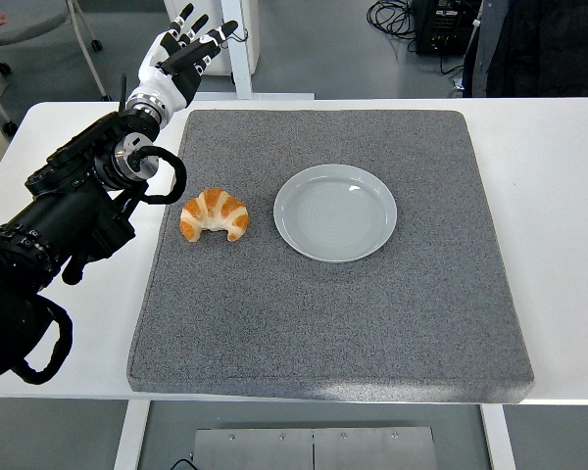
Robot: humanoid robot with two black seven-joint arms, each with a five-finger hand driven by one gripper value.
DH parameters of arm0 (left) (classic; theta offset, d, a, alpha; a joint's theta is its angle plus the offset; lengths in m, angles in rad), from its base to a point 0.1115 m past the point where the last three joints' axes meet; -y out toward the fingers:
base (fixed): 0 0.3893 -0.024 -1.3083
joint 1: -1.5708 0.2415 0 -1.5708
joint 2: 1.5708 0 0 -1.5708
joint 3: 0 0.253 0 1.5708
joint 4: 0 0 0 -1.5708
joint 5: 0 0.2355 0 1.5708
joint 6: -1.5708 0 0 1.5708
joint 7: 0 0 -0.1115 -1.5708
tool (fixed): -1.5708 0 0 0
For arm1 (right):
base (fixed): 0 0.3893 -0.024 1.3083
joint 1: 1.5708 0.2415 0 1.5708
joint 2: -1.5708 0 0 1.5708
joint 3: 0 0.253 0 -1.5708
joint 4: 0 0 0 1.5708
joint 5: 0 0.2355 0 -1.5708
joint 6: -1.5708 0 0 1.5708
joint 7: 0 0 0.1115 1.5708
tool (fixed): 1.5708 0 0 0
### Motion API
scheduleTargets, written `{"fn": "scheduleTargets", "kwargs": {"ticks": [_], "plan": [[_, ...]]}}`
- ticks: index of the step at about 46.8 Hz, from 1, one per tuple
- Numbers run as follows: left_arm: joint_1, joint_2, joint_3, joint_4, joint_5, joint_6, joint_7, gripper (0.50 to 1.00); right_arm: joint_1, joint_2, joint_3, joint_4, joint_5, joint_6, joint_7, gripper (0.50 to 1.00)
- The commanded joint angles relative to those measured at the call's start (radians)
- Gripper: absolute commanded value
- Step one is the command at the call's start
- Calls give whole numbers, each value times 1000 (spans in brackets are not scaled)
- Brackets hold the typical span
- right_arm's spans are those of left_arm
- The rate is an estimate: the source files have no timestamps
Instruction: Place the bread on the plate
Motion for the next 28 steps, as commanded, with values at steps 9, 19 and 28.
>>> {"fn": "scheduleTargets", "kwargs": {"ticks": [9,19,28], "plan": [[-1,0,-3,0,0,0,-2,989,0,0,0,0,0,0,0,1000],[-1,0,-6,0,-1,-5,-3,989,0,0,0,0,0,0,0,1000],[-1,0,-11,0,-1,-9,-3,989,0,0,0,0,0,0,0,1000]]}}
